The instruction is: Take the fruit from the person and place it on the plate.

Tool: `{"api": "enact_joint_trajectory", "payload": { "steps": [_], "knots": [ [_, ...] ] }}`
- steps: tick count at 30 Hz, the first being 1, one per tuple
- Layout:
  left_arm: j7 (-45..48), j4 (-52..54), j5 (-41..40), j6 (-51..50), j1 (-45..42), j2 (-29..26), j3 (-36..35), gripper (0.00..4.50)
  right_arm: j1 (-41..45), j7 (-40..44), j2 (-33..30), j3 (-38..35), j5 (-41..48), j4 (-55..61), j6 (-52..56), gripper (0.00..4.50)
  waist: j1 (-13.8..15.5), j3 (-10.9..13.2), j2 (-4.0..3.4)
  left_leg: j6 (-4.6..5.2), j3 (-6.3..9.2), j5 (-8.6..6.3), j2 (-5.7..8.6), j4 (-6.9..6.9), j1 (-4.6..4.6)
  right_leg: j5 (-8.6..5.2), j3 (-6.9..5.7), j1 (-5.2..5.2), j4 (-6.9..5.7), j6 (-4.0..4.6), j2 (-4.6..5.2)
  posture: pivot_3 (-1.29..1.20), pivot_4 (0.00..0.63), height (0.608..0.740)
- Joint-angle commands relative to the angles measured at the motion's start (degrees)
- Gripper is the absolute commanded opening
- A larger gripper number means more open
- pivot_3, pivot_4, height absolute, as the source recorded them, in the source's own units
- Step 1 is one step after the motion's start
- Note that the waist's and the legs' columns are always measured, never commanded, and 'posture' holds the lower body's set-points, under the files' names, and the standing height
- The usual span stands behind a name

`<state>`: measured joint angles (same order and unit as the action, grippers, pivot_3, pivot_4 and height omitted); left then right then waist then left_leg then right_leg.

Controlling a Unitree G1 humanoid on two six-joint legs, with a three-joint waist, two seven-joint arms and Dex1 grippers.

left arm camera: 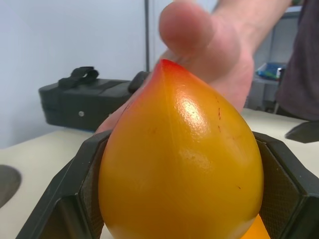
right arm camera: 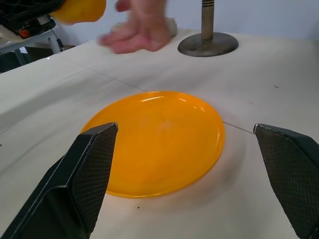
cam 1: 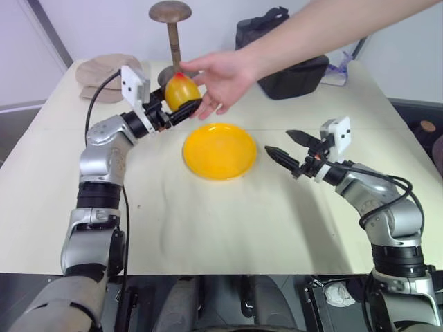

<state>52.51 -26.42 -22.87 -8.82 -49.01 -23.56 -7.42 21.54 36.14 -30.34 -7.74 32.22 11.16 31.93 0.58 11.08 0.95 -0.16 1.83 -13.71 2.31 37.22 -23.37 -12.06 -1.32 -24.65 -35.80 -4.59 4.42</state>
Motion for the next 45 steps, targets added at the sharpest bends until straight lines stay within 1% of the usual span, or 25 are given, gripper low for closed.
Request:
{"api": "enact_joint_trajectory", "payload": {
  "steps": [1,4,7,13,16,18,19,23,27,29,33,35,38,41,43,45],
  "knots": [
    [0.74,0.60,2.82,1.15,-0.37,-0.07,2.79,3.23,0.47,-0.35,0.50,-1.31,-0.08,1.19,-1.64,4.50,0.02,0.00,0.00,0.00,0.00,0.00,0.00,0.00,0.00,0.00,0.00,0.00,-0.01,0.00,0.00,0.00,0.150,0.740],
    [1.89,-0.79,5.99,3.73,-0.06,1.41,6.37,3.23,0.50,-0.84,1.24,-0.88,-0.38,1.03,-2.02,4.50,0.08,0.00,0.00,0.00,0.00,0.00,0.00,0.00,0.00,0.00,0.00,0.00,-0.01,0.00,0.00,0.00,0.150,0.740],
    [2.32,-4.62,8.14,6.30,-1.34,3.95,8.74,3.23,0.27,-1.31,2.19,-0.54,-0.68,1.40,-2.22,4.50,0.13,0.00,0.00,0.00,-0.01,0.00,0.02,0.01,-0.01,0.01,0.00,0.01,-0.01,-0.01,0.01,0.00,0.150,0.740],
    [2.33,-17.75,13.05,12.08,-6.05,6.24,11.02,3.23,-0.72,-2.46,3.27,-0.71,-0.78,2.61,-2.55,4.50,-0.08,0.00,0.00,0.01,-0.01,0.00,0.01,0.01,0.00,0.01,-0.01,-0.01,-0.05,-0.02,-0.02,0.00,0.150,0.740],
    [3.06,-23.11,13.74,13.92,-8.09,6.97,10.74,3.23,-1.18,-3.12,3.71,-0.73,-0.90,3.03,-2.72,4.50,-0.07,0.00,0.00,0.01,-0.01,0.00,0.01,0.01,0.00,0.00,-0.01,-0.01,-0.06,-0.02,-0.03,0.00,0.150,0.740],
    [3.51,-25.71,14.04,14.92,-9.23,7.38,10.46,4.27,-1.53,-3.46,3.89,-0.87,-0.93,3.29,-2.80,4.50,-0.03,0.00,0.00,0.01,-0.02,0.00,0.01,0.01,0.00,0.00,-0.01,-0.01,-0.06,-0.03,-0.02,0.00,0.150,0.740],
    [3.90,-26.58,13.97,15.29,-9.64,7.51,10.25,4.46,-1.68,-3.67,4.00,-0.86,-0.93,3.49,-2.78,4.50,0.00,0.00,0.01,0.01,-0.02,0.00,0.01,0.02,0.00,0.00,-0.01,-0.01,-0.06,-0.03,-0.02,0.00,0.150,0.740],
    [4.73,-28.46,13.85,16.22,-10.75,7.94,9.78,4.46,-2.12,-4.16,4.23,-0.91,-1.05,3.79,-2.87,4.50,0.03,0.00,0.01,0.01,-0.01,0.00,0.01,0.02,-0.01,0.01,-0.02,-0.01,-0.06,-0.03,-0.02,0.00,0.150,0.740],
    [2.51,-29.30,15.34,18.42,-11.18,7.55,10.03,4.46,-1.95,-4.20,4.24,-0.82,-0.94,3.58,-2.81,4.50,0.00,0.00,0.01,0.01,-0.01,0.00,0.01,0.02,0.00,0.01,-0.02,-0.01,-0.07,-0.03,-0.02,0.00,0.150,0.740],
    [1.44,-29.52,15.07,18.69,-11.63,6.94,9.02,4.46,-1.56,-4.13,4.23,-0.69,-1.12,3.04,-2.98,4.50,-0.01,0.00,0.01,0.01,-0.01,0.00,0.01,0.03,0.00,0.01,-0.01,-0.01,-0.07,-0.03,-0.02,0.00,0.150,0.740],
    [-0.99,-26.75,13.29,18.40,-11.09,3.92,5.41,4.46,-0.05,-3.61,3.74,-0.64,-2.38,0.62,-4.20,4.50,-0.52,0.00,0.01,0.01,-0.01,0.00,0.01,0.02,0.00,0.01,-0.01,-0.03,-0.10,-0.04,-0.03,0.00,0.150,0.740],
    [-2.63,-23.46,12.49,16.65,-9.60,2.36,3.65,4.46,0.56,-3.33,3.30,-0.78,-3.24,-0.60,-5.10,4.50,-0.58,0.00,0.01,0.01,0.01,0.00,0.00,0.02,0.02,0.01,-0.01,-0.04,-0.16,-0.03,-0.04,0.00,0.150,0.740],
    [-4.58,-15.82,10.58,13.52,-5.61,0.46,1.16,4.46,1.62,-3.47,3.12,-1.24,-4.76,-3.40,-7.04,4.50,-0.53,0.00,0.01,0.01,0.01,0.00,0.01,0.02,0.02,0.01,-0.01,-0.04,-0.19,-0.03,-0.01,0.00,0.150,0.740],
    [-8.36,-4.25,8.69,6.94,1.78,-2.60,-1.96,4.46,2.86,-3.53,3.33,-1.40,-6.10,-6.47,-9.06,4.50,-0.69,0.00,0.01,0.01,0.01,0.00,0.02,0.02,0.03,0.01,0.01,-0.04,-0.21,-0.03,0.02,0.00,0.150,0.740],
    [-9.94,1.78,8.01,3.45,5.87,-4.06,-3.01,4.46,3.21,-3.40,3.41,-1.32,-6.66,-7.65,-10.04,4.50,-1.20,0.00,0.01,0.01,0.02,0.00,0.02,0.01,0.04,0.01,0.02,-0.05,-0.24,-0.03,0.02,0.00,0.150,0.740],
    [-12.05,9.58,7.57,-1.04,11.78,-5.83,-4.27,4.46,3.41,-3.25,3.47,-1.40,-7.28,-8.88,-11.12,4.50,-1.29,0.00,0.01,0.01,0.05,0.00,0.02,0.00,0.04,0.01,0.02,-0.06,-0.27,-0.02,0.02,0.00,0.150,0.740]
  ]
}}
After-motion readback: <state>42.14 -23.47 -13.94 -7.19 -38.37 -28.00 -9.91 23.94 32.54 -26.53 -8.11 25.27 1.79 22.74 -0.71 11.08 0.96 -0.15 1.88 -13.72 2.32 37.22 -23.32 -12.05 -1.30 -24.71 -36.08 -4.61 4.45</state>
